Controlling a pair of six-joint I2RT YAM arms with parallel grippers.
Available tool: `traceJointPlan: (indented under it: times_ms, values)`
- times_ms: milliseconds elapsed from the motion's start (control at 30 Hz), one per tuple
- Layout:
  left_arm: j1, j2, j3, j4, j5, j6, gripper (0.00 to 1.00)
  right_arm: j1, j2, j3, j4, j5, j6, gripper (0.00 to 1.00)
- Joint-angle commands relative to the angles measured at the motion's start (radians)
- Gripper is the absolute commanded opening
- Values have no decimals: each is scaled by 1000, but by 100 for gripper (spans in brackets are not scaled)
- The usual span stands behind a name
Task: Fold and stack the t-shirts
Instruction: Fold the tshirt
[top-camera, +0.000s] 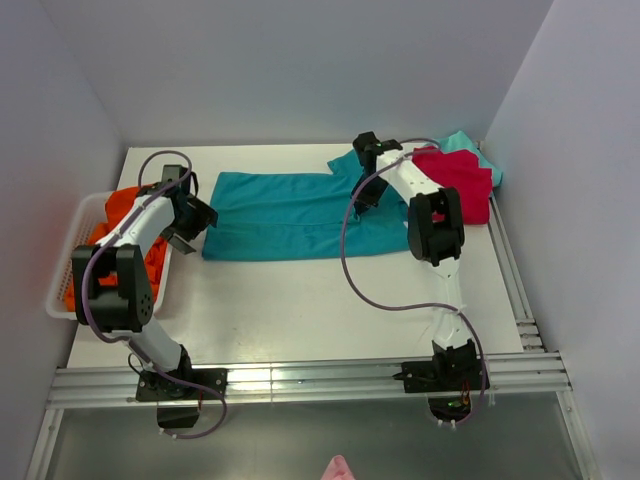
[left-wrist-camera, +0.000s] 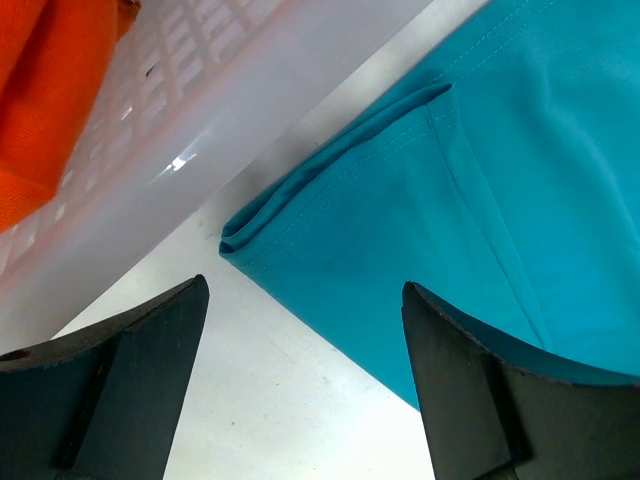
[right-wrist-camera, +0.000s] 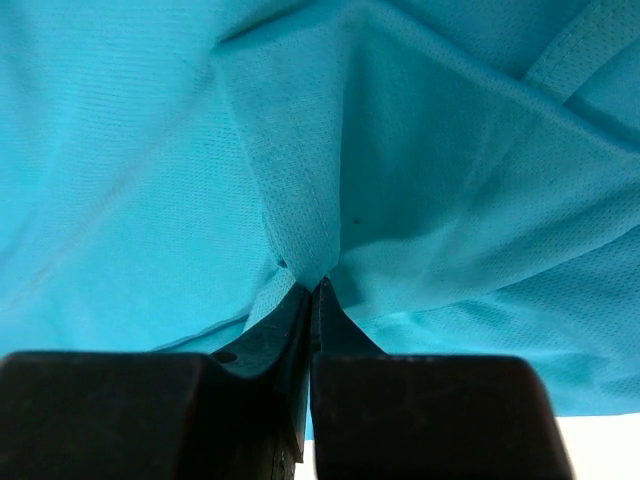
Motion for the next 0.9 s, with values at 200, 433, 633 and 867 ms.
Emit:
traceJointPlan:
  times_ms: [200, 433, 633, 867]
  values:
    - [10, 35, 45, 16, -16, 55, 85, 3, 74, 168, -25, -9, 82, 10]
    - [10, 37, 48, 14, -9, 67, 84, -14, 67, 159, 108, -90, 156, 66]
    - [10, 31, 45, 33, 5, 71, 84, -24, -13, 150, 231, -87, 142, 85]
    - [10, 29, 155, 4, -13, 80, 84, -89, -215, 62, 346, -32, 79, 86]
